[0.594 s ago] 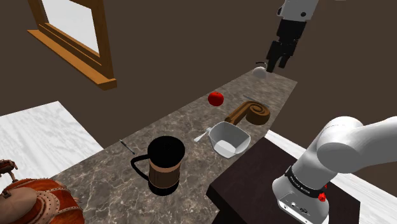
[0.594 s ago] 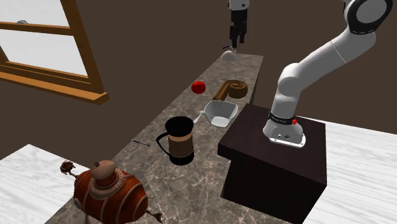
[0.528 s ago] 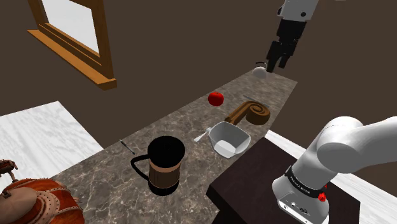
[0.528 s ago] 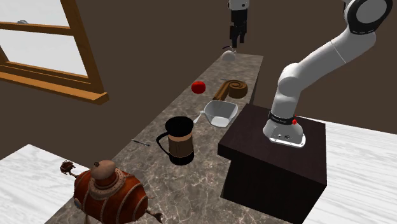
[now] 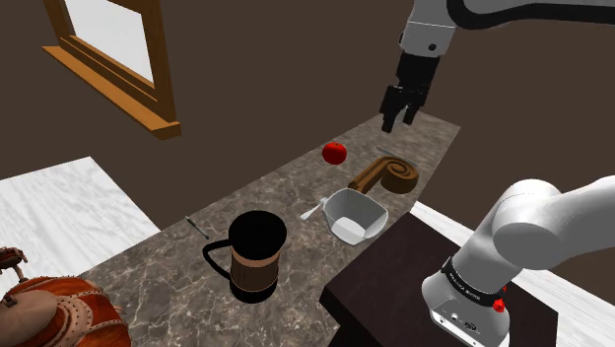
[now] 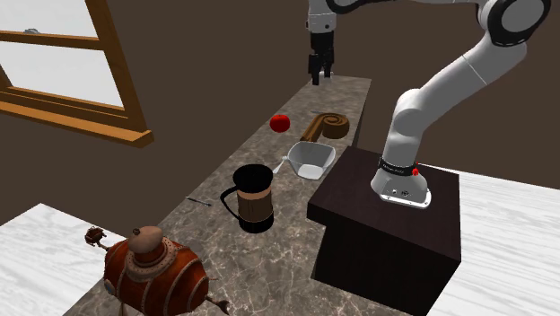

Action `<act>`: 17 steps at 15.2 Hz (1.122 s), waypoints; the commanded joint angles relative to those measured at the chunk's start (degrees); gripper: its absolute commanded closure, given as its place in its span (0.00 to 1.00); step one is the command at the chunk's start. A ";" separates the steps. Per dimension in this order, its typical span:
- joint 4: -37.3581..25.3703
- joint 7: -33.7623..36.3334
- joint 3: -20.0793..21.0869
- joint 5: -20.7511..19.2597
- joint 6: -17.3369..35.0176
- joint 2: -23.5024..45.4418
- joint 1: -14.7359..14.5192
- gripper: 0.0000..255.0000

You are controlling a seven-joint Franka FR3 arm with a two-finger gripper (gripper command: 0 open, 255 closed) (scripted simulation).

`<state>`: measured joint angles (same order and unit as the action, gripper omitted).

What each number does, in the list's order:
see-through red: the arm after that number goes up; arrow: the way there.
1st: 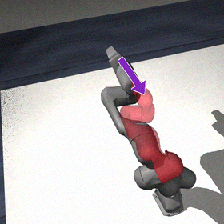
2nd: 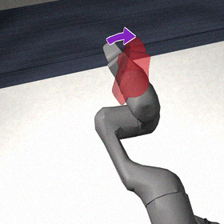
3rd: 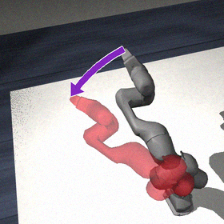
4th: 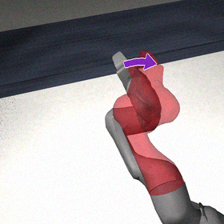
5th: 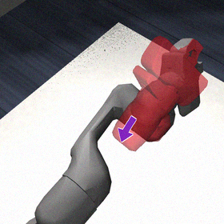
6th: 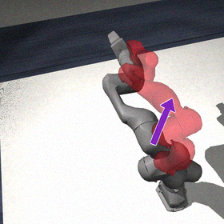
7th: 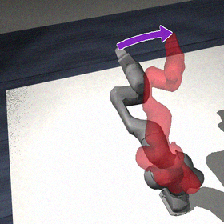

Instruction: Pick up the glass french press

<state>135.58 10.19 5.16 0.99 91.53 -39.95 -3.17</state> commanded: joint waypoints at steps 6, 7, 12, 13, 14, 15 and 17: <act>2.33 7.28 6.76 4.63 10.25 7.15 -2.71 0.00; 2.34 8.26 7.69 5.10 11.68 8.43 -3.04 0.00; 1.34 13.25 12.35 6.67 18.72 15.76 -4.41 0.00; 0.91 14.29 13.27 6.78 20.08 17.41 -4.64 0.00; 0.42 15.35 14.18 6.81 21.43 19.11 -4.83 0.00; -0.14 16.44 15.08 6.75 22.75 20.86 -5.02 0.00; -1.49 18.71 16.83 6.35 25.30 24.53 -5.37 0.00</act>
<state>134.59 27.45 20.88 7.44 115.18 -17.39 -8.24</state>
